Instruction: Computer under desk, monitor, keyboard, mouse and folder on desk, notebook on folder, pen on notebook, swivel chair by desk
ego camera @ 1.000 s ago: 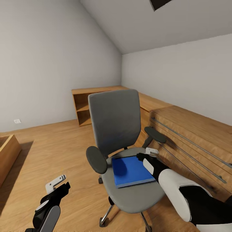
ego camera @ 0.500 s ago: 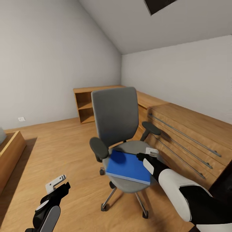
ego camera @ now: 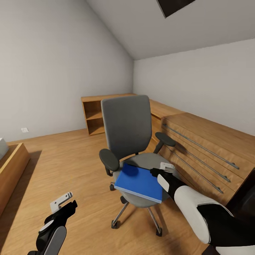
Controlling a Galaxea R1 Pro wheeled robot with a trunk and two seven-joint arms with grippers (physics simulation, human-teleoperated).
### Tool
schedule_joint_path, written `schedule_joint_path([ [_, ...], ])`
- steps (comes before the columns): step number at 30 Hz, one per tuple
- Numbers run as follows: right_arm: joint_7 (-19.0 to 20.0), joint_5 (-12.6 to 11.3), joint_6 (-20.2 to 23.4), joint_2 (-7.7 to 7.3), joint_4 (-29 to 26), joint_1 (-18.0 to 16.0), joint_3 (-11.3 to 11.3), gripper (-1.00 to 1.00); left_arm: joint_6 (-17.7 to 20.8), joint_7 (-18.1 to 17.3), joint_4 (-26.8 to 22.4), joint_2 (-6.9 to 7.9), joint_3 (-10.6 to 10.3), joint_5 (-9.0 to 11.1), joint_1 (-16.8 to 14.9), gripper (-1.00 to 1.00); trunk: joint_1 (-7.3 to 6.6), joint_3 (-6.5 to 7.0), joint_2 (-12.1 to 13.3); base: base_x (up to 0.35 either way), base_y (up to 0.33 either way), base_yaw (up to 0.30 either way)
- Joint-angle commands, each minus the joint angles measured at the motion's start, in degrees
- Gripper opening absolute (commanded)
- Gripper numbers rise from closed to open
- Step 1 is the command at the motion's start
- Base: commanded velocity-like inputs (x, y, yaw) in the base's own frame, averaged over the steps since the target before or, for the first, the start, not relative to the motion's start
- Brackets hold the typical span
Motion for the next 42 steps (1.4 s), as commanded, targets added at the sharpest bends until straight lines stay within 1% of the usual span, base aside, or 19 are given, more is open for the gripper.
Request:
schedule_joint_path([
  [1, -0.35, -0.60, 0.38, -0.02, 1.01, 0.02, 0.33, 1.00, 0.14, 0.49, -0.08, 0.06, -0.11, 0.35, -0.04, 1.00, 0.00, -0.07, -0.02, 0.000, 0.000, 0.000],
  [5, -0.36, -0.67, 0.38, -0.38, 0.96, 0.03, 0.33, 1.00, 0.19, 0.49, -0.08, 0.06, -0.11, 0.36, -0.04, 1.00, -0.88, 0.65, 1.59, 0.000, 0.000, 0.000],
  [10, -0.36, -0.69, 0.06, -0.45, 0.97, 0.04, 0.33, 1.00, 0.12, 0.49, -0.08, -0.01, -0.13, 0.39, -0.04, 1.00, -1.98, 1.55, 3.59, 0.000, 0.000, 0.000],
  [13, -0.36, -0.69, -1.42, -0.46, 1.03, 0.09, 0.33, 1.00, 0.11, 0.49, -0.03, -0.03, -0.16, 0.39, -0.04, 1.00, -2.64, 2.09, 4.80, 0.000, 0.000, 0.000],
  [24, 0.23, -0.49, -1.81, -0.27, 1.12, 0.18, 0.54, 1.00, 0.08, 0.49, 0.08, 0.02, -0.11, 0.29, -0.04, 1.00, -2.64, 2.09, 4.80, 0.002, 0.000, 0.000],
  [29, 1.09, -0.22, -1.76, -0.21, 1.13, 0.24, 0.64, 1.00, 0.03, 0.40, 0.22, -0.02, -0.18, 0.31, -0.04, 1.00, -2.64, 2.09, 4.80, 0.150, 0.000, 0.000],
  [31, 2.63, 1.27, -1.74, -0.20, 1.13, 0.26, 0.67, 1.00, 0.02, 0.38, 0.94, -0.03, -0.27, 0.25, -0.04, 1.00, -2.64, 2.09, 4.80, 0.054, 0.000, 0.000],
  [32, 4.22, 2.84, -1.74, -0.20, 1.13, 0.27, 0.68, 1.00, 0.02, 0.39, 1.17, -0.03, -0.32, 0.22, -0.04, 1.00, -2.64, 2.09, 4.80, 0.022, 0.000, 0.000],
  [33, 4.87, 3.43, -1.74, -0.19, 1.13, 0.27, 0.68, 1.00, 0.02, 0.37, 1.22, -0.03, -0.33, 0.20, -0.04, 1.00, -2.64, 2.09, 4.80, 0.017, 0.000, 0.000],
  [34, 6.25, 4.66, -1.73, -0.19, 1.13, 0.30, 0.67, 1.00, 0.02, 0.37, 1.29, -0.03, -0.35, 0.17, -0.04, 1.00, -2.64, 2.09, 4.80, 0.011, 0.000, 0.000],
  [37, 9.16, 6.99, -1.73, -0.18, 1.18, 0.43, 0.68, 1.00, 0.02, 0.38, 1.36, -0.03, -0.37, 0.15, -0.04, 1.00, -2.64, 2.09, 4.80, 0.006, 0.000, 0.000],
  [40, 12.74, 9.92, -1.73, -0.09, 1.14, 0.81, 0.72, 1.00, 0.02, 0.39, 1.40, -0.03, -0.37, 0.14, -0.04, 1.00, -2.64, 2.09, 4.80, 0.002, 0.000, 0.000],
  [41, 13.35, 10.40, -1.73, -0.09, 1.14, 0.84, 0.71, 1.00, 0.02, 0.39, 1.40, -0.03, -0.37, 0.13, -0.04, 1.00, -2.64, 2.09, 4.80, 0.000, 0.000, 0.000],
  [42, 14.83, 11.43, -1.75, -0.11, 1.15, 0.92, 0.70, 1.00, 0.02, 0.40, 1.40, -0.03, -0.38, 0.13, -0.04, 1.00, -2.64, 2.09, 4.80, 0.000, 0.000, 0.000],
])
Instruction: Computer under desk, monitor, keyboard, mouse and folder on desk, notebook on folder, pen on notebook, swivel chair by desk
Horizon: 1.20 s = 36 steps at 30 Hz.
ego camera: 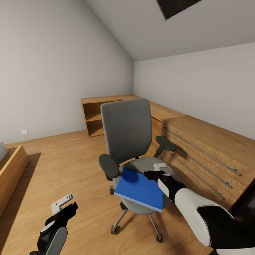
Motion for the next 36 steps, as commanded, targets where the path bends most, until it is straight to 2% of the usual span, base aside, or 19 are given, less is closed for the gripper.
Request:
schedule_joint_path([
  [1, 1.01, 0.25, 0.30, -0.06, -0.11, 0.02, 0.38, 1.00, 0.14, 0.48, -0.07, 0.06, -0.12, 0.36, -0.04, 1.00, -0.01, -0.05, -0.02, 0.000, 0.000, 0.000],
  [4, 8.69, 4.68, -0.20, -0.33, -0.12, 0.21, 0.32, 1.00, 0.14, 0.49, -0.07, 0.07, -0.12, 0.36, -0.04, 1.00, -0.01, -0.05, -0.02, 0.000, 0.000, 0.000],
  [5, 12.68, 6.82, -0.97, -0.41, -0.10, 0.26, 0.30, 1.00, 0.14, 0.49, -0.07, 0.06, -0.12, 0.36, -0.04, 1.00, -0.01, -0.05, -0.02, 0.000, 0.000, 0.000],
  [7, 16.23, 8.92, -2.13, -0.49, -0.02, 0.39, 0.29, 1.00, 0.14, 0.49, -0.07, 0.06, -0.12, 0.36, -0.04, 1.00, -0.01, -0.05, -0.02, 0.000, 0.000, 0.000],
  [9, 17.51, 9.92, -2.58, -0.53, 0.02, 0.47, 0.32, 1.00, 0.14, 0.49, -0.07, 0.06, -0.12, 0.36, -0.04, 1.00, -0.01, -0.05, -0.02, 0.000, 0.000, 0.000],
  [12, 18.38, 10.68, -2.81, -1.15, 0.04, 0.53, 0.35, 1.00, 0.11, 0.49, -0.07, 0.06, -0.12, 0.36, -0.04, 1.00, -0.01, -0.05, -0.02, 0.000, 0.000, 0.000],
  [14, 18.82, 11.03, -2.86, -2.27, 0.04, 0.55, 0.38, 1.00, 0.12, 0.49, -0.07, 0.06, -0.12, 0.36, -0.04, 1.00, -0.01, -0.05, -0.02, 0.000, 0.000, 0.000],
  [19, 21.15, 11.44, -2.95, -3.74, 0.05, 0.56, 0.37, 1.00, 0.07, 0.49, -0.07, 0.06, -0.12, 0.36, -0.04, 1.00, -0.01, -0.05, -0.02, 0.007, 0.001, 0.000],
  [26, 22.52, 14.01, -3.07, -4.10, 0.10, 0.57, 0.37, 1.00, 0.05, 0.49, -0.03, 0.06, -0.12, 0.36, -0.04, 1.00, -0.01, -0.05, -0.02, 0.187, 0.045, 0.000],
  [36, 22.63, 15.05, -3.03, -3.98, 0.90, 0.57, 0.44, 1.00, 0.05, 0.49, 0.02, 0.06, -0.12, 0.36, -0.04, 1.00, -0.01, -0.05, -0.02, 0.053, 0.008, 0.000],
])
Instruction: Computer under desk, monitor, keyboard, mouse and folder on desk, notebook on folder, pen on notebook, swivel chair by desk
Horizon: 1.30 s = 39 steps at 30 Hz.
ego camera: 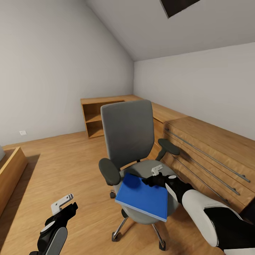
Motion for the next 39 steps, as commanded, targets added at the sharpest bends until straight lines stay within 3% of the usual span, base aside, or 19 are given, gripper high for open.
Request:
schedule_joint_path([
  [1, 0.05, 0.10, 0.17, 0.00, -0.07, -0.02, 0.37, 1.00, 0.14, 0.48, -0.07, 0.06, -0.12, 0.36, -0.04, 1.00, -0.01, -0.05, -0.02, 0.008, 0.001, 0.000],
  [16, -0.21, 0.34, 0.37, 0.23, 0.51, -0.02, 0.89, 1.00, 0.37, 0.62, -0.35, 0.06, -0.11, 0.59, -0.04, 1.00, -0.01, -0.05, -0.02, 0.001, 0.000, 0.000],
  [20, -0.29, 0.35, 0.37, 0.25, 0.68, -0.02, 1.65, 1.00, 0.40, 0.65, -0.48, 0.06, -0.05, 0.62, -0.04, 1.00, 0.87, -0.77, -1.63, 0.000, 0.000, 0.000],
  [39, -0.40, 0.67, 0.37, 0.26, 0.72, -0.02, 1.97, 1.00, 0.40, 0.62, -0.51, 0.06, -0.04, 0.62, -0.04, 1.00, 0.87, -0.77, -1.63, 0.000, 0.000, 0.000],
])
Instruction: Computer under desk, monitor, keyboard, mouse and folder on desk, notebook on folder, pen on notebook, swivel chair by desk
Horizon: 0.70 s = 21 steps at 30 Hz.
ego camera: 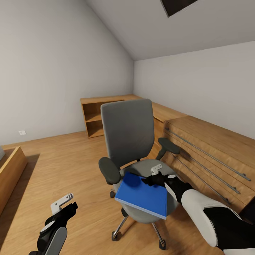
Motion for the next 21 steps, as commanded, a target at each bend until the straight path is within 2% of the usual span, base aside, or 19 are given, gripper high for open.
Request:
schedule_joint_path([
  [1, -0.03, 0.68, 0.20, -0.03, 1.36, 0.02, 1.52, 1.00, 0.11, 0.47, -0.08, 0.06, -0.15, 0.36, -0.04, 1.00, 0.00, -0.06, -0.01, 0.000, 0.000, 0.000],
  [5, -0.27, 0.69, 0.20, -0.03, 1.37, 0.02, 1.52, 1.00, 0.00, 0.39, -0.01, 0.06, -0.19, 0.36, -0.04, 1.00, 0.00, -0.06, -0.01, -0.051, 0.000, 0.000],
  [12, -1.01, 0.70, 0.20, -0.03, 1.38, 0.02, 1.52, 1.00, -0.03, 0.42, 0.01, 0.06, -0.20, 0.30, -0.04, 1.00, 0.00, -0.06, -0.01, -0.239, -0.010, 0.000],
  [21, -1.08, 0.70, 0.13, -0.03, 1.38, 0.02, 1.50, 1.00, -0.04, 0.44, 0.03, 0.06, -0.20, 0.32, -0.04, 1.00, 0.00, -0.06, -0.01, -0.034, -0.002, 0.000],
])
